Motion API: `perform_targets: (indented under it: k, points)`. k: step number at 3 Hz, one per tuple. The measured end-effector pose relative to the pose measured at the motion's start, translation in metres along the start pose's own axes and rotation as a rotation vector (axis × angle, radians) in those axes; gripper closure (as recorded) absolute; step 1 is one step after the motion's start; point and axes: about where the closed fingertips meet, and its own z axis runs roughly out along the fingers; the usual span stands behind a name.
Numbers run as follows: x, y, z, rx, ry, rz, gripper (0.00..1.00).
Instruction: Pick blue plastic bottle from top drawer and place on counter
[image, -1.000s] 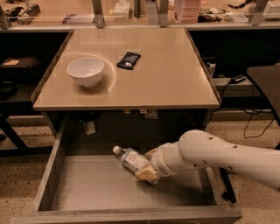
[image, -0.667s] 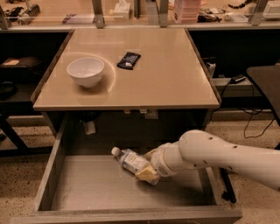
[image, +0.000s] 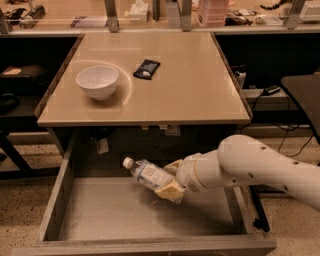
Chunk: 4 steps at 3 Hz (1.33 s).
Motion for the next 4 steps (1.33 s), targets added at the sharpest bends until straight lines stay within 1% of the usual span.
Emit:
perform_targets:
  k: [1, 2, 3, 4]
  points:
    - [-0.027, 0.002, -0.069, 0.019, -0.099, -0.064, 1.00]
    - [-0.040, -0.005, -0.159, 0.075, -0.189, -0.131, 1.00]
    - [-0.063, -0.020, -0.247, 0.176, -0.241, -0.211, 1.00]
    - [-0.064, -0.021, -0.247, 0.176, -0.241, -0.211, 1.00]
